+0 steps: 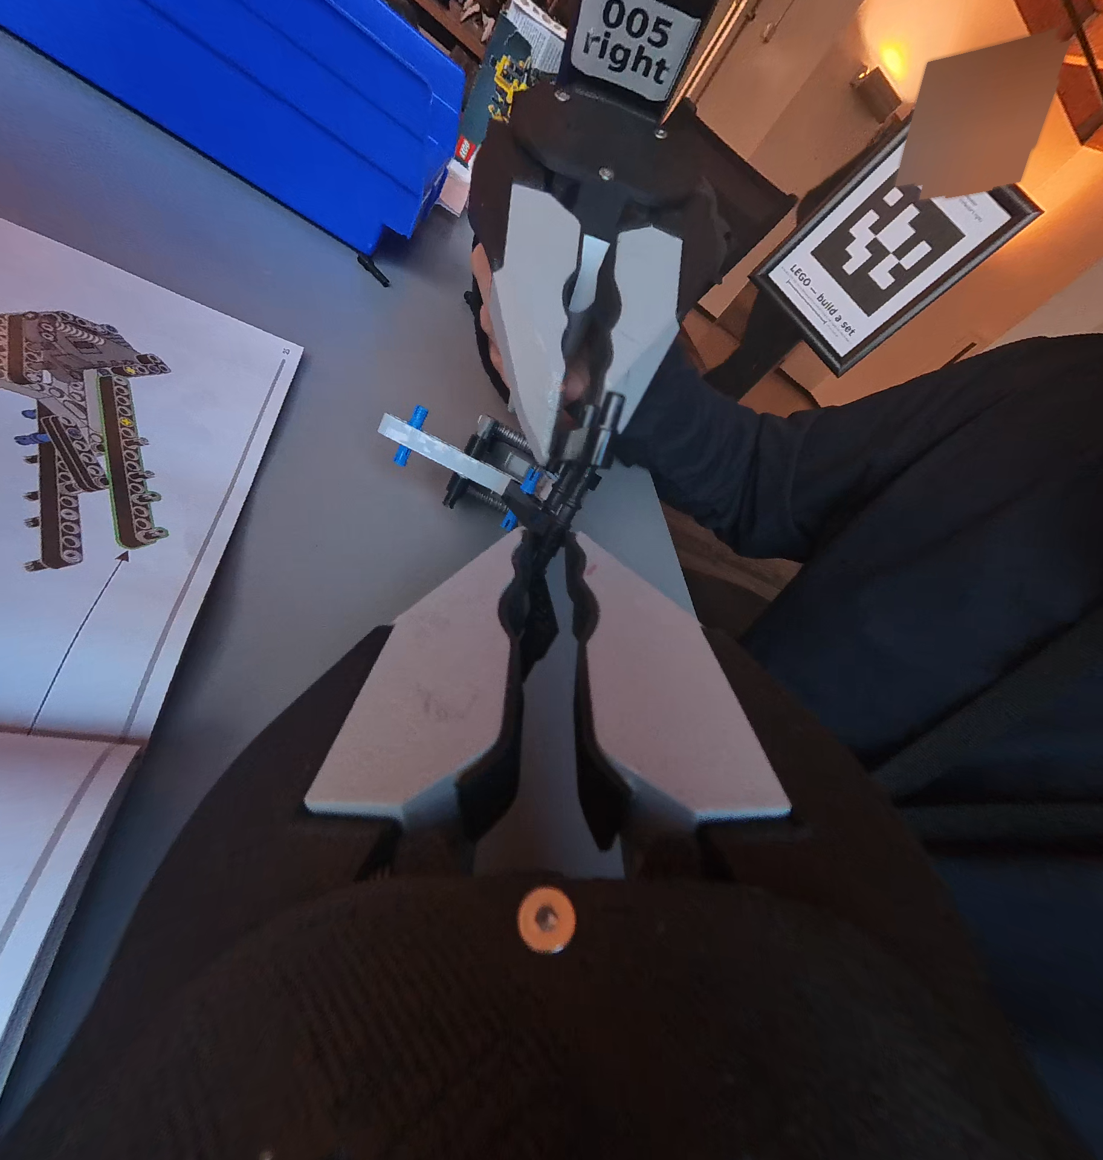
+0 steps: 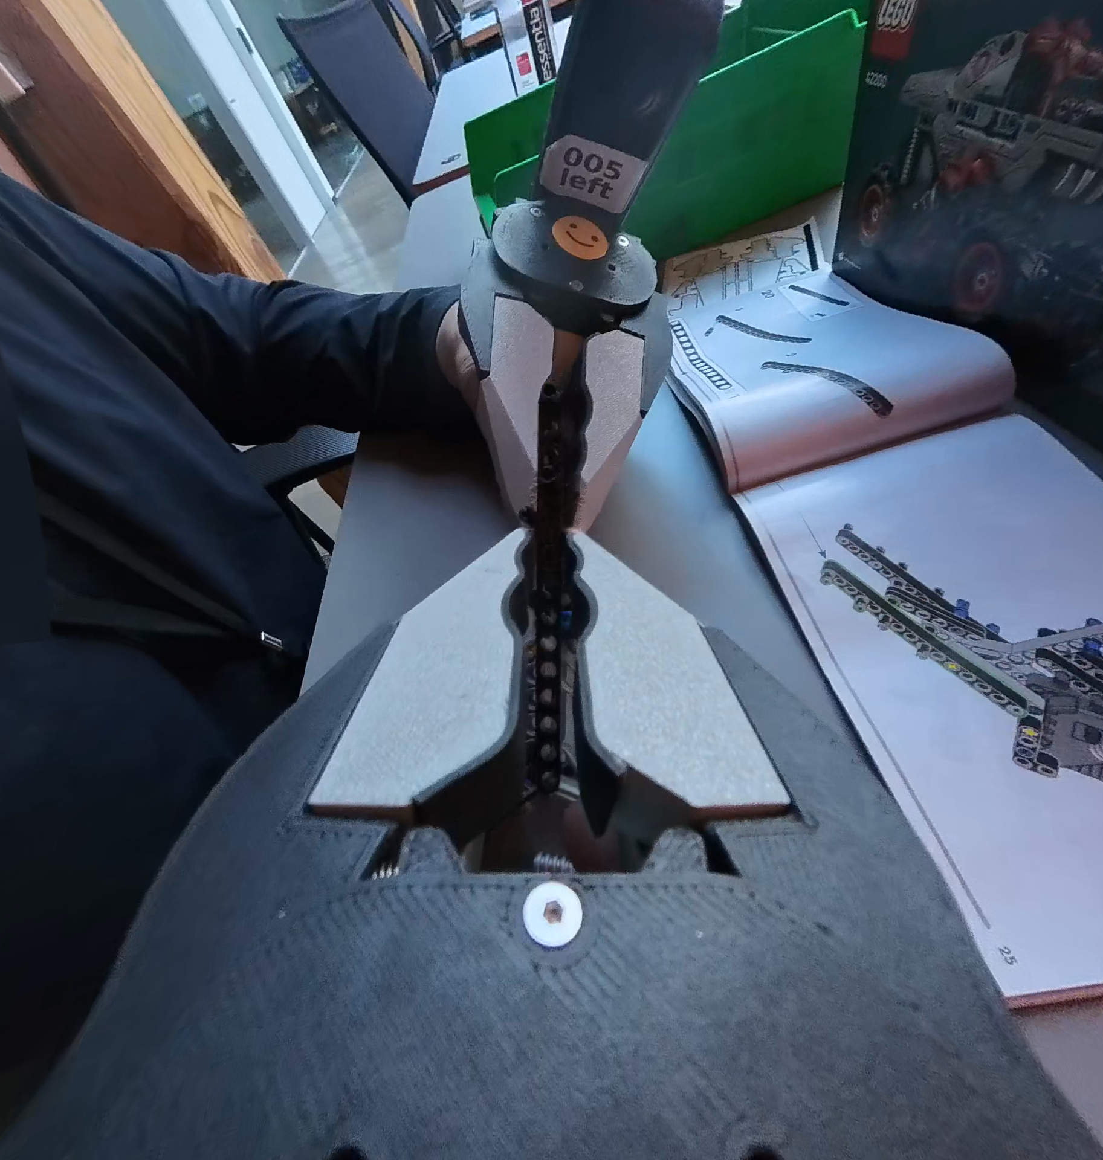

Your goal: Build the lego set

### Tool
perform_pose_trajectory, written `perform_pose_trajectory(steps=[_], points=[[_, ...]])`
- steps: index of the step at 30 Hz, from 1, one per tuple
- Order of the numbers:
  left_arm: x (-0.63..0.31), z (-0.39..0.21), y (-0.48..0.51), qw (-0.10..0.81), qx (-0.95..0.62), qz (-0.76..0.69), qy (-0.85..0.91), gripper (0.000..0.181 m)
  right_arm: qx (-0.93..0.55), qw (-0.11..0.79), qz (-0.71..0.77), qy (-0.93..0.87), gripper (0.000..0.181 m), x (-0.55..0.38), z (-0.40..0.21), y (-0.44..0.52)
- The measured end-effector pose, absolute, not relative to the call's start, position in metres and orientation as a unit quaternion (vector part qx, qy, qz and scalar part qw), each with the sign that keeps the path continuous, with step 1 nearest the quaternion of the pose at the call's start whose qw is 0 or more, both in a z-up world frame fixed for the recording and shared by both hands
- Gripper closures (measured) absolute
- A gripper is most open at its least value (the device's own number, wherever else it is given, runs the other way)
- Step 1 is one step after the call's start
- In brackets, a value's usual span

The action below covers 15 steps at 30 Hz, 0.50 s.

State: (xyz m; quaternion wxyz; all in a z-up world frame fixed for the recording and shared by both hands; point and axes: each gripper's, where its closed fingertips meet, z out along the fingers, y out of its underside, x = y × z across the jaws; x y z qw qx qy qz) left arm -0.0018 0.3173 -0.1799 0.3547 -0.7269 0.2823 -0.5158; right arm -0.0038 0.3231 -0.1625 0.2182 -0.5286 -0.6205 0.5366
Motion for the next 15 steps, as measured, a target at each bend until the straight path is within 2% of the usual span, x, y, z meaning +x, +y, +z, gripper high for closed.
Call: perform_pose_trajectory(steps=[5, 15], points=[[-0.0026, -0.1804, 0.3188, 0.356, -0.729, -0.514, 0.277, 0.173, -0.526, 0.216, 0.539, -0.621, 0.167, -0.0058, -0.1623, 0.3207], [-0.0029, -0.1820, 0.3227, 0.362, -0.739, -0.501, 0.269, 0.173, -0.542, 0.232, 0.524, -0.614, 0.172, -0.0090, -0.1646, 0.3270]])
